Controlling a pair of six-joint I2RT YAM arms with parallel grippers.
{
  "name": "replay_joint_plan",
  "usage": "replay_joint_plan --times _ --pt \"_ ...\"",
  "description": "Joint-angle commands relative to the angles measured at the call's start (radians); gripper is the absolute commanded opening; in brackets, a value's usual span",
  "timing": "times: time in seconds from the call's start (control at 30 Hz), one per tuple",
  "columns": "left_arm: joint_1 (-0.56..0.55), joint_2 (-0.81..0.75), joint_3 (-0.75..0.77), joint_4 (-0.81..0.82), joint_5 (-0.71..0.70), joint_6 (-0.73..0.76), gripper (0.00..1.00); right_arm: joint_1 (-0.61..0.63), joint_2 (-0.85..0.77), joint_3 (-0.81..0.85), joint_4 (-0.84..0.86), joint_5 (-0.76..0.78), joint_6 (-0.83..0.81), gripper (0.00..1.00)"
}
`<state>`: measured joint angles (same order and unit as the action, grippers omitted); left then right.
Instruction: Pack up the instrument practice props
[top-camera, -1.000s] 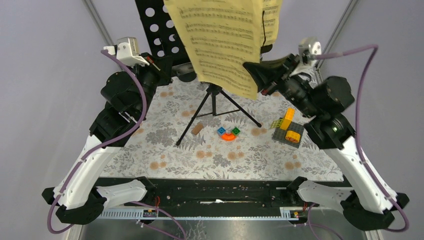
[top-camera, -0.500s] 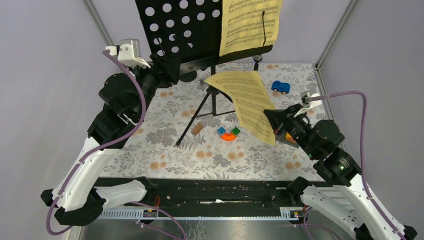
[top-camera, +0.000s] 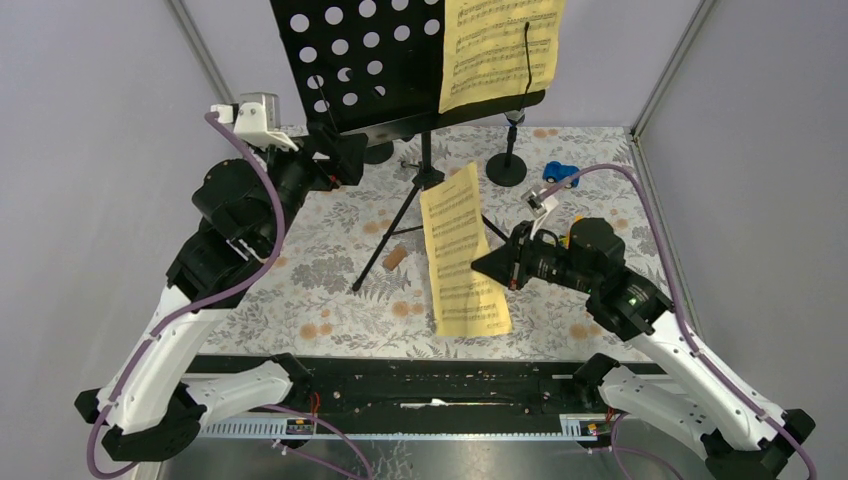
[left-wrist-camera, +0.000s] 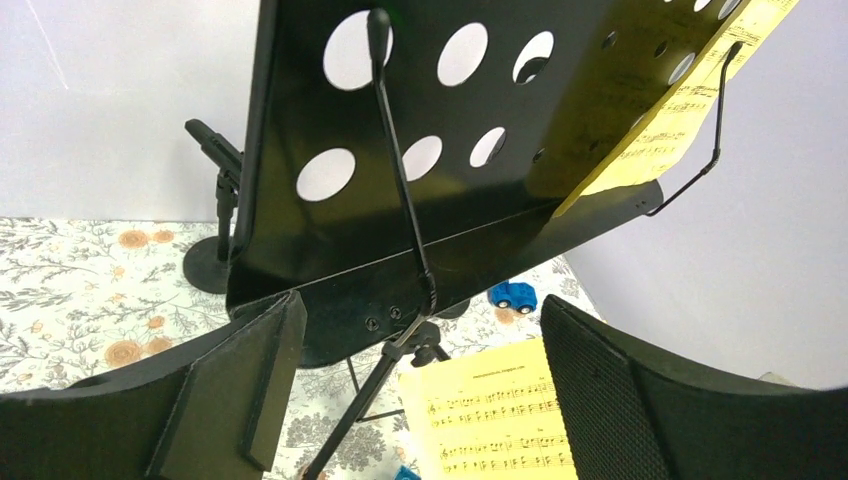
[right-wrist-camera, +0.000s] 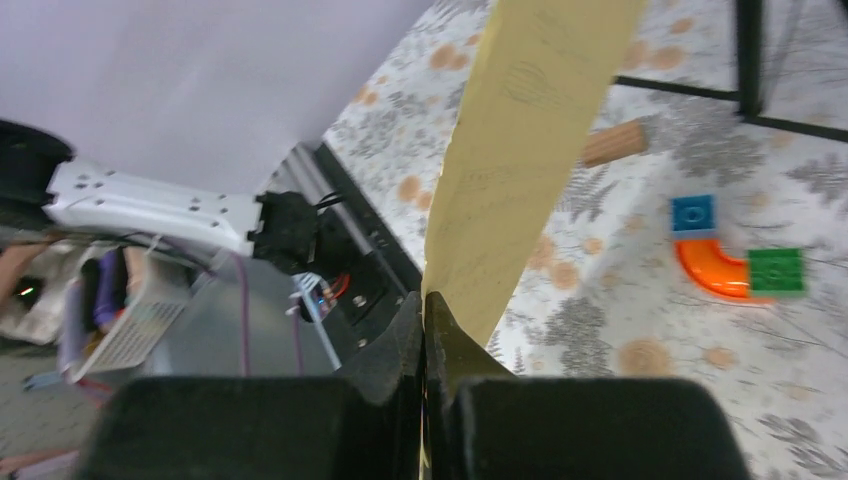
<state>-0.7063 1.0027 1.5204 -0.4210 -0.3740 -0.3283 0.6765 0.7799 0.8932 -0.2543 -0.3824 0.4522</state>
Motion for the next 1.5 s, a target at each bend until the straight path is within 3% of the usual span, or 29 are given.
replay_joint_plan --times 0.0,0.17,0.37,0.57,0.9,1.13,1.27,1.47 --pt "-0.001 -0.044 -0.017 -0.004 0.001 0.011 0.97 0.048 0.012 -0.03 0.175 -0.125 0.091 0.0" --pt "0.0 -0.098 -0.038 -0.02 -0.007 0.017 0.99 0.163 0.089 -0.005 0.212 -0.073 0.073 0.0" --pt "0.0 -0.154 -0.028 -0.046 0.011 0.012 0.99 0.39 0.264 0.101 0.24 0.051 0.004 0.0" --pt "0.0 -0.236 -0.022 -0.056 0.015 -0.01 0.99 0.481 0.466 0.212 0.355 0.14 -0.021 0.0" --pt "-0.001 -0.304 0.032 -0.122 -0.044 0.019 0.99 0.495 0.901 0.474 0.554 0.334 0.063 0.0" --pt "-0.001 -0.328 0.033 -0.149 -0.078 0.031 0.99 0.492 1.213 0.602 0.738 0.595 0.266 0.0" --pt "0.001 -0.333 0.032 -0.164 -0.093 0.026 0.99 0.484 1.396 0.758 0.733 0.679 0.298 0.0" --pt "-0.001 -0.336 0.006 -0.181 -0.097 0.003 0.99 0.457 1.62 1.026 0.528 0.702 0.353 0.03"
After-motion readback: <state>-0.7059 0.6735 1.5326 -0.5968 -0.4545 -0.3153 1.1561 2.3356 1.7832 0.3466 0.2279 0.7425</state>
